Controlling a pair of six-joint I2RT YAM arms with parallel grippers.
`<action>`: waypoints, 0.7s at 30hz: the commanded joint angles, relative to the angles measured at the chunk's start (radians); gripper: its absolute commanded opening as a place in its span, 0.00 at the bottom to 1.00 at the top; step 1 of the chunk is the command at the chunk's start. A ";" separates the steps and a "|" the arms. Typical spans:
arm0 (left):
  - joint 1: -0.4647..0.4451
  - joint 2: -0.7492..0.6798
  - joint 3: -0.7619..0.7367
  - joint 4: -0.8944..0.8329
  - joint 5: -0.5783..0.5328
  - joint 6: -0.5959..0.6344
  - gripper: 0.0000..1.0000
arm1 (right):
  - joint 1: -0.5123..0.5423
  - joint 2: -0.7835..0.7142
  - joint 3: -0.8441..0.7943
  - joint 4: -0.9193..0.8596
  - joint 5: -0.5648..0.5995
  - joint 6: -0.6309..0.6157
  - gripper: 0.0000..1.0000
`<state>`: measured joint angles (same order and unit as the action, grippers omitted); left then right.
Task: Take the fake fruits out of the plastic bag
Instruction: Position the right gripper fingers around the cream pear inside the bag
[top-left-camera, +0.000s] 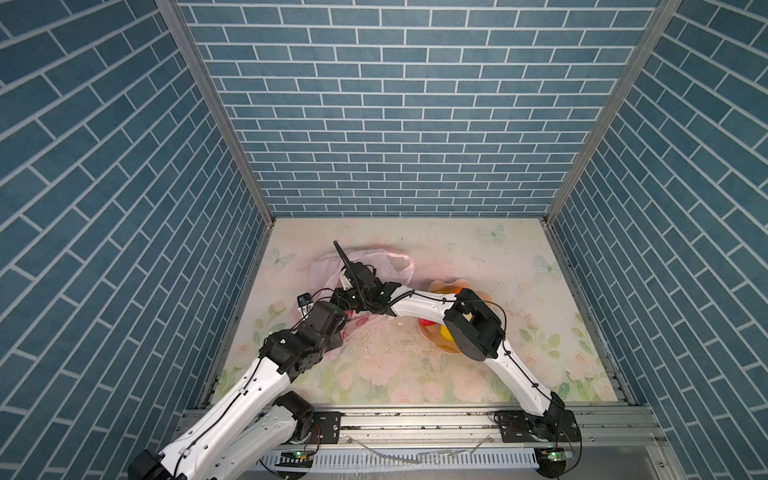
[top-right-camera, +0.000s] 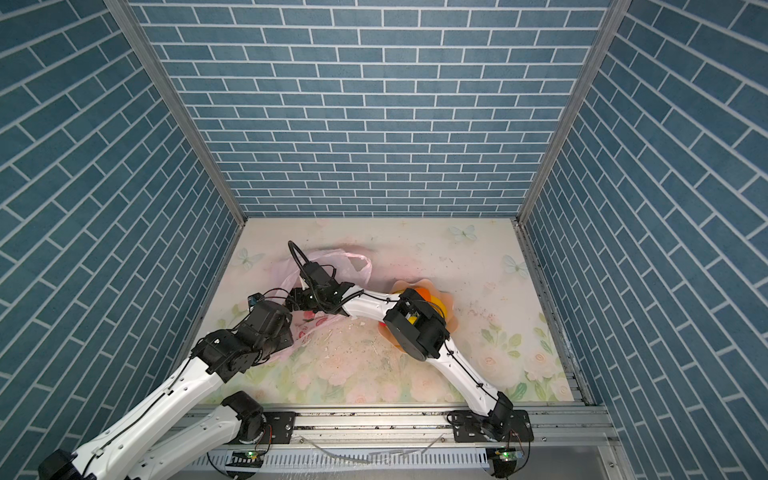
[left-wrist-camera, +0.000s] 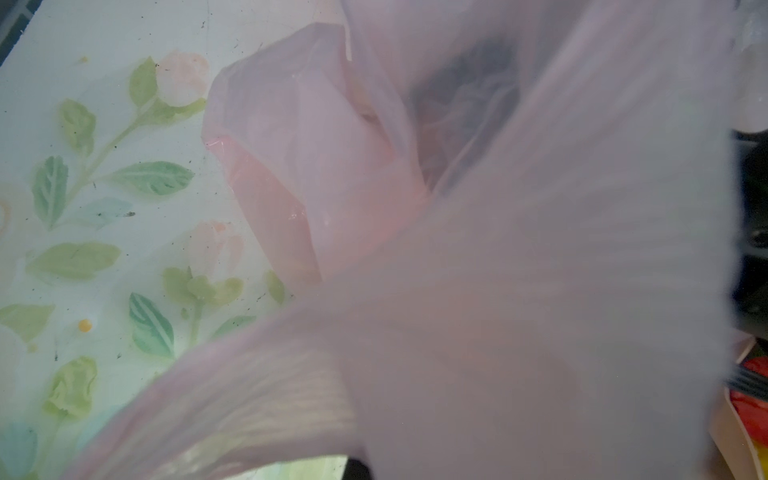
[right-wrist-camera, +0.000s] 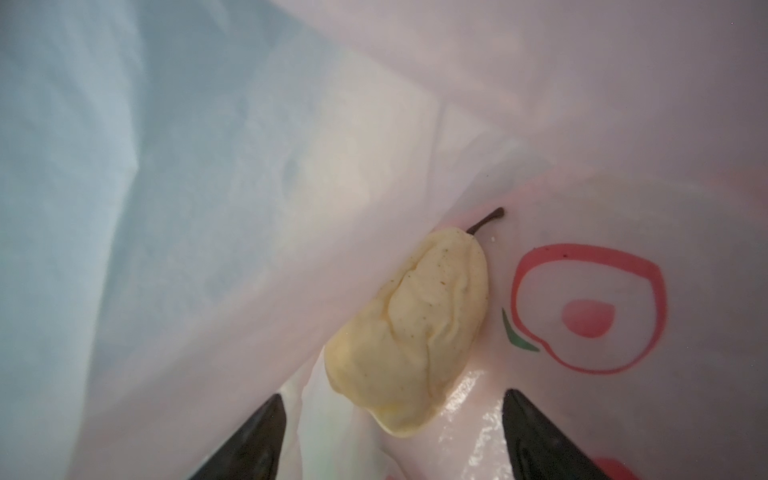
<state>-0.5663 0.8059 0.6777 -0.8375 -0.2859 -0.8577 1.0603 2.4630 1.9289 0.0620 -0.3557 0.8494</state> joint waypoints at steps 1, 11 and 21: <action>-0.004 -0.006 -0.017 0.018 0.007 0.020 0.00 | 0.006 0.034 0.062 0.006 -0.028 0.040 0.82; -0.004 -0.008 -0.030 0.042 0.023 0.034 0.00 | 0.011 0.102 0.148 -0.014 -0.055 0.062 0.83; -0.005 -0.018 -0.044 0.070 0.047 0.044 0.00 | 0.010 0.170 0.229 -0.027 -0.058 0.097 0.82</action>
<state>-0.5663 0.7982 0.6464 -0.7734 -0.2447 -0.8307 1.0657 2.6057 2.1044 0.0425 -0.4091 0.9081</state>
